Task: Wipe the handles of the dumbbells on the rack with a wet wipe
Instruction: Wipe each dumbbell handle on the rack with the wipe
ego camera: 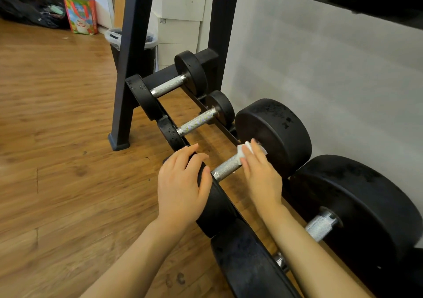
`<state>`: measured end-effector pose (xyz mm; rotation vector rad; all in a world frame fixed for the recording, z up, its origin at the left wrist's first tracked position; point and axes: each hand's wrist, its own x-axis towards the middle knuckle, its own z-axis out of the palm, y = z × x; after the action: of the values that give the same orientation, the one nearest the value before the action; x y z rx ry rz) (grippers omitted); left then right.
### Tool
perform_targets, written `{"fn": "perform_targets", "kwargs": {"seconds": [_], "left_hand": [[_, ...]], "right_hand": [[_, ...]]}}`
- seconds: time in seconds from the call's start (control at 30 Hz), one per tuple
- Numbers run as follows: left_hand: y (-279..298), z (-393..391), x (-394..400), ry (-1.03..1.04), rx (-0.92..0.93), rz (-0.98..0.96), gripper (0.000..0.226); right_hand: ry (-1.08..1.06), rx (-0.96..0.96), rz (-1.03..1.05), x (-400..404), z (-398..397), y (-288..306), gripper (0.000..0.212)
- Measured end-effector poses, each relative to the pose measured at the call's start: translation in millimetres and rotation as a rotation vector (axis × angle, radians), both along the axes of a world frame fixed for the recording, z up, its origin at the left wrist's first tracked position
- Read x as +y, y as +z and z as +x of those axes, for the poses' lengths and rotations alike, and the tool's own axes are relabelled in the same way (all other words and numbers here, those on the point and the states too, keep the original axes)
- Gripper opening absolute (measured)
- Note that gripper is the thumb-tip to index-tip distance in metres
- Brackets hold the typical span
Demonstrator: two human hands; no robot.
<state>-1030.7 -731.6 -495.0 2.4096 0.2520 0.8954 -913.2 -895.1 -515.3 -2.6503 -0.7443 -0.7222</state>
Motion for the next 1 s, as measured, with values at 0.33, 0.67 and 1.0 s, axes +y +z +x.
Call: {"fn": "perform_targets", "kwargs": {"seconds": [0.33, 0.67, 1.0], "left_hand": [[-1.6, 2.1, -0.4, 0.01, -0.01, -0.003, 0.035], [-0.8, 1.4, -0.9, 0.013, -0.008, -0.006, 0.036], [0.6, 1.3, -0.4, 0.006, -0.007, -0.001, 0.036]], "right_hand": [[0.003, -0.045, -0.057, 1.4, -1.9, -0.4, 0.051], [0.0, -0.038, -0.091, -1.7, -3.1, -1.9, 0.055], [-0.014, -0.013, -0.004, 4.8, -9.3, 5.2, 0.062]]}}
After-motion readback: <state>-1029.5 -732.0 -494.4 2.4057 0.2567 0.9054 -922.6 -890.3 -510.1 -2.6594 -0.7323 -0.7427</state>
